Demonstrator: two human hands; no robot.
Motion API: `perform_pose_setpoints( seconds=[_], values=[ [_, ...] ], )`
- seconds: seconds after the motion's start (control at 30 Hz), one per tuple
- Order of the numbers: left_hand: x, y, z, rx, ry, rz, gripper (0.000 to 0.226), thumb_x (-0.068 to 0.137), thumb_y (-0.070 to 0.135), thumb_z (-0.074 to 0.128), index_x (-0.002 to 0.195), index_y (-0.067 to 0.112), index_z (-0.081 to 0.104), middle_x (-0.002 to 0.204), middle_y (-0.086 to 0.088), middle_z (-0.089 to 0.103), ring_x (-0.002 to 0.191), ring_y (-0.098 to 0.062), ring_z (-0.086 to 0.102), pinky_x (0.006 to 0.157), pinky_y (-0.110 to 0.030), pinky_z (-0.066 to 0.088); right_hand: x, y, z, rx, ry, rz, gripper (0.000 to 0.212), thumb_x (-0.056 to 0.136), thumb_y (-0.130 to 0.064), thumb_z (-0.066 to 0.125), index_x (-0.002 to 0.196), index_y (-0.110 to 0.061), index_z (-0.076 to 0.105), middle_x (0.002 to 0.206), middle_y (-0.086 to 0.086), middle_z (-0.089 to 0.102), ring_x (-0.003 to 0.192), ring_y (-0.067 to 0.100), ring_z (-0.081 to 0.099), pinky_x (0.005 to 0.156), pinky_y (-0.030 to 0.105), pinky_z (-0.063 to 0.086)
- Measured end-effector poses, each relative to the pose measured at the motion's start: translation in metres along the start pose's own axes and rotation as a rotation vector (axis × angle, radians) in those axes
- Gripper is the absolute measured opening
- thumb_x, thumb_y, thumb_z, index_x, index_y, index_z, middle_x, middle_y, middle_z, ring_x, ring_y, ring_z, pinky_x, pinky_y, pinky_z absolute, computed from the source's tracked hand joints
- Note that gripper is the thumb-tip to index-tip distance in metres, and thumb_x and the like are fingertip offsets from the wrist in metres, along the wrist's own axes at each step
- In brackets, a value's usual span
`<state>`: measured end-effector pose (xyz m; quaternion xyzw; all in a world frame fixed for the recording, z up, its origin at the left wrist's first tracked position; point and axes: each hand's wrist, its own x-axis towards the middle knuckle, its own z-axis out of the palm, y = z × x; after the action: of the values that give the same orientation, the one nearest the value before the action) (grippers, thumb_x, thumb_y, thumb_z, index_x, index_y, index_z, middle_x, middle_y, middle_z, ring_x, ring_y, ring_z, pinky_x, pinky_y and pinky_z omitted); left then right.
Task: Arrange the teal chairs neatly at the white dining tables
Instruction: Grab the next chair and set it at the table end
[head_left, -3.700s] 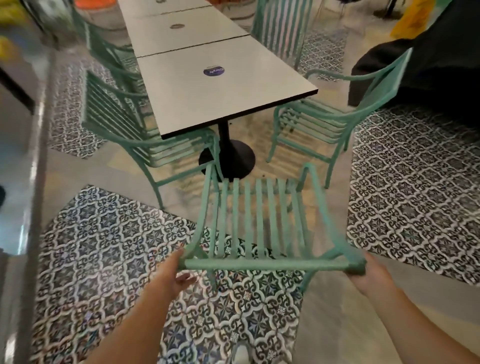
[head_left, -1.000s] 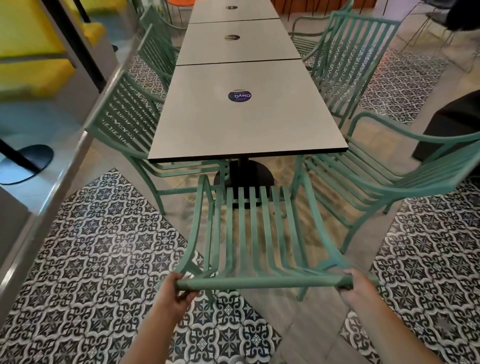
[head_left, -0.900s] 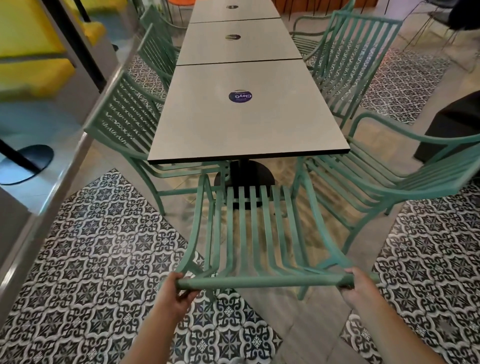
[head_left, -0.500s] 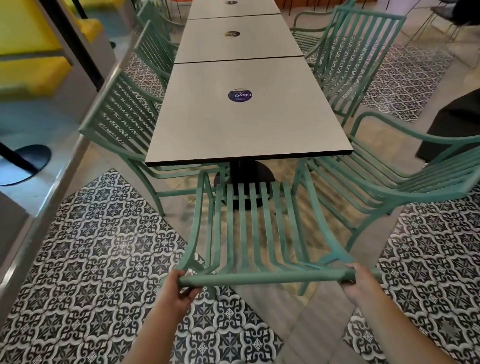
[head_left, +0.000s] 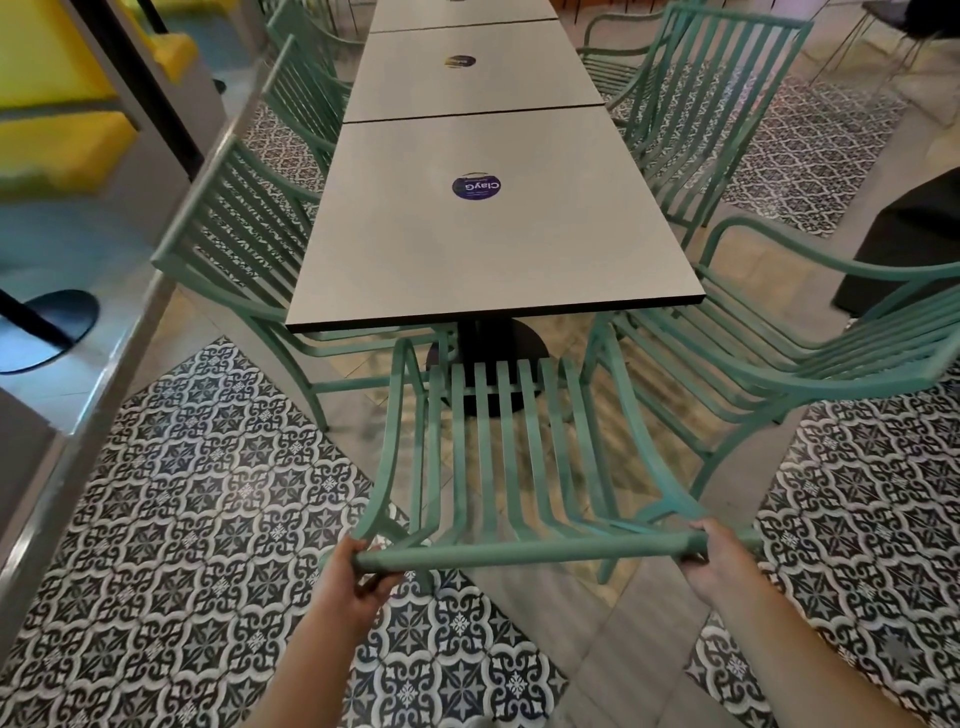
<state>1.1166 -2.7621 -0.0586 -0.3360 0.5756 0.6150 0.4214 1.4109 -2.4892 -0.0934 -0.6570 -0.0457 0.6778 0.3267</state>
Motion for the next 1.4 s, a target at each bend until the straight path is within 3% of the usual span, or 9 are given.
perform_pose_setpoints(
  seconds=[0.17,0.27,0.47,0.63,0.77,0.93,1.0,1.27,1.4],
  values=[
    [-0.002,-0.001,0.003,-0.015,-0.002,0.003,0.037,0.096,0.022,0.052,0.128,0.002,0.050,0.126,-0.025,0.053,0.100,-0.035,0.059,0.073,-0.042,0.059,0.002,-0.002,0.001,0.003,-0.027,-0.010,0.028,0.090,-0.003,0.050,0.116,-0.009,0.044,0.092,0.013,0.052,0.079,0.024,0.055,0.062,0.034,0.047],
    [-0.005,-0.001,0.003,-0.001,-0.005,0.014,0.037,0.096,0.021,0.051,0.127,0.002,0.050,0.123,-0.024,0.053,0.096,-0.034,0.059,0.061,-0.038,0.059,-0.001,-0.001,0.001,0.010,-0.043,0.001,0.030,0.089,-0.002,0.051,0.118,-0.008,0.046,0.097,0.015,0.055,0.081,0.025,0.057,0.067,0.035,0.049],
    [-0.004,0.000,0.001,0.025,0.000,0.026,0.028,0.095,0.018,0.050,0.120,0.003,0.051,0.119,-0.024,0.052,0.091,-0.033,0.058,0.057,-0.037,0.058,0.000,0.002,-0.002,0.024,-0.038,-0.010,0.033,0.089,-0.002,0.052,0.121,-0.007,0.046,0.092,0.013,0.055,0.079,0.023,0.057,0.048,0.028,0.053],
    [-0.002,0.001,0.000,0.023,0.000,0.026,0.022,0.094,0.016,0.051,0.111,0.002,0.052,0.108,-0.023,0.054,0.086,-0.033,0.058,0.065,-0.039,0.055,0.008,0.006,-0.004,0.039,-0.015,-0.019,0.047,0.087,-0.005,0.055,0.134,-0.005,0.048,0.102,0.013,0.059,0.080,0.022,0.060,0.044,0.026,0.053],
    [0.000,0.001,-0.001,0.024,0.014,0.027,0.019,0.094,0.016,0.051,0.107,0.002,0.053,0.113,-0.025,0.053,0.087,-0.034,0.058,0.087,-0.043,0.052,0.005,0.007,-0.004,0.064,-0.011,-0.032,0.049,0.087,-0.004,0.055,0.135,-0.005,0.046,0.117,0.016,0.056,0.083,0.024,0.060,0.047,0.027,0.053],
    [-0.003,-0.003,-0.004,0.011,-0.004,0.028,0.025,0.095,0.015,0.049,0.116,0.003,0.051,0.114,-0.024,0.054,0.092,-0.034,0.060,0.077,-0.042,0.058,-0.002,0.007,-0.005,0.067,-0.024,-0.026,0.043,0.089,-0.003,0.053,0.132,-0.007,0.046,0.095,0.013,0.056,0.080,0.024,0.058,0.040,0.026,0.052],
    [-0.004,-0.005,-0.006,-0.005,-0.007,0.027,0.027,0.095,0.015,0.048,0.119,0.002,0.051,0.113,-0.024,0.054,0.093,-0.034,0.059,0.068,-0.041,0.060,-0.003,0.008,-0.007,0.059,-0.027,-0.020,0.040,0.089,-0.003,0.053,0.128,-0.008,0.047,0.093,0.013,0.056,0.080,0.024,0.057,0.040,0.026,0.052],
    [-0.007,-0.009,-0.012,-0.004,-0.001,0.039,0.019,0.095,0.015,0.046,0.108,0.003,0.053,0.107,-0.022,0.054,0.090,-0.032,0.058,0.065,-0.040,0.059,-0.008,0.011,-0.012,0.055,-0.029,0.001,0.031,0.088,-0.004,0.053,0.118,-0.009,0.049,0.089,0.011,0.056,0.077,0.022,0.057,0.041,0.023,0.051],
    [-0.008,-0.009,-0.013,0.001,0.006,0.030,0.019,0.095,0.016,0.047,0.107,0.002,0.053,0.117,-0.024,0.052,0.093,-0.033,0.058,0.081,-0.044,0.053,-0.013,0.011,-0.013,0.049,-0.044,-0.007,0.024,0.088,-0.003,0.052,0.112,-0.009,0.051,0.087,0.009,0.055,0.074,0.020,0.056,0.040,0.021,0.049]
  ],
)
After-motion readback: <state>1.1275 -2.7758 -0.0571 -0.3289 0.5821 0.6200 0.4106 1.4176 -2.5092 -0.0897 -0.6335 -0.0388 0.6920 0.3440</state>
